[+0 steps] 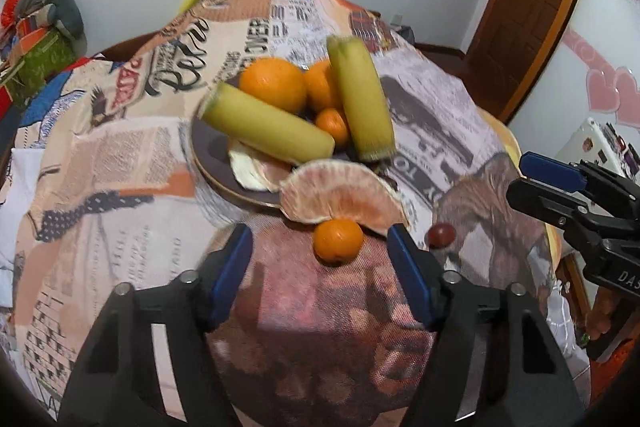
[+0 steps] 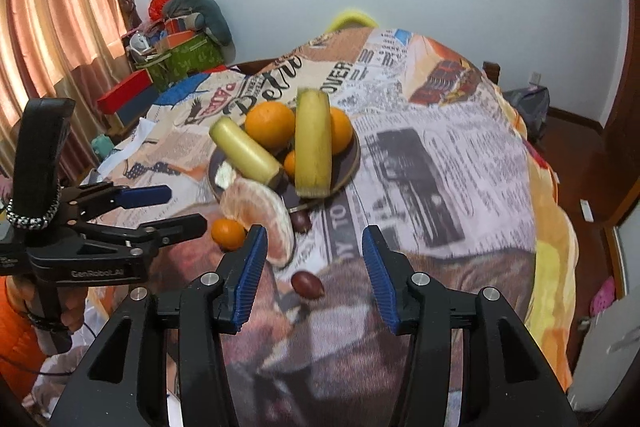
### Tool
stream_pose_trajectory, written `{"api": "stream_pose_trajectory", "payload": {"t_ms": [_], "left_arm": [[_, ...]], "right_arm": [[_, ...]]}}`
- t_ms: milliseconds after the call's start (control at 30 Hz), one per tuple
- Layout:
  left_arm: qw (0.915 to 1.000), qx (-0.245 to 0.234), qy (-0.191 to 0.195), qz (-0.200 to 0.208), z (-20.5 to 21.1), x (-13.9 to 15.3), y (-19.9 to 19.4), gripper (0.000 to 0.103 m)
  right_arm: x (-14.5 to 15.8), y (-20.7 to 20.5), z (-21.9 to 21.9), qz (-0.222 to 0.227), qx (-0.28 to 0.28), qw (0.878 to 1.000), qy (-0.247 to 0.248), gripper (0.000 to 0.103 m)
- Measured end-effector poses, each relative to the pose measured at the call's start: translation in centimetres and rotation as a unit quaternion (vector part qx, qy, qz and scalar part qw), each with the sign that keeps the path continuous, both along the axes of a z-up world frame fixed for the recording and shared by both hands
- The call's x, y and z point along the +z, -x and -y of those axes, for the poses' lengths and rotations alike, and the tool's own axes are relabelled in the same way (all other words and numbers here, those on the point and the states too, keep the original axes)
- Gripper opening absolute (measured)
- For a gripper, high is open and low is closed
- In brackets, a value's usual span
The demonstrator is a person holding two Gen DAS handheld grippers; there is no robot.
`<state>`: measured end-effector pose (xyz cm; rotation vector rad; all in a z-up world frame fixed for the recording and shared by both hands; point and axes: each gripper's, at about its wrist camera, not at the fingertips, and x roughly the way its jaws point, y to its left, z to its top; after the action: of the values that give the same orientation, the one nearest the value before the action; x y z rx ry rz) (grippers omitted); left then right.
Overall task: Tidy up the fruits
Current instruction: 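Move the left tool to the loose mandarin while the right tool approaches the pomelo segment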
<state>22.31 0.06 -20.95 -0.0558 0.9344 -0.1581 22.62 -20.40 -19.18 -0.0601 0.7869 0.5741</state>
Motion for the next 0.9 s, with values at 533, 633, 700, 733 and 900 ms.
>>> {"api": "stream_pose_trajectory", "payload": {"t_ms": [533,633,700,733,900], "left_arm": [[0.9989,-0.012,0.008,-0.045,1.0,-3.5,-2.2,0.042],[0.9985,-0.020,0.023,-0.045,0.9,-3.6,-2.1,0.034],[0.9987,-0.021,0.021,-0.042,1.0,-3.5,-2.0,0.034],[0.9988,-0.021,0.019,-0.041,1.0,-3.4,-2.0,0.034],[0.9993,-0.010,0.016,-0.033,-0.3,-2.9,-1.3,0.033]], "right_arm": [[-2.9,-0.7,-0.7,-0.040,0.011,0.999,0.005,0.046],[-3.3,-0.9,-1.3,-0.044,0.018,0.999,0.006,0.046],[-3.5,-1.1,-1.8,-0.046,0.023,0.999,0.006,0.046],[-3.7,-1.2,-2.1,-0.048,0.026,0.998,0.008,0.046],[-4.5,-1.7,-3.7,-0.056,0.042,0.997,0.012,0.046]]}}
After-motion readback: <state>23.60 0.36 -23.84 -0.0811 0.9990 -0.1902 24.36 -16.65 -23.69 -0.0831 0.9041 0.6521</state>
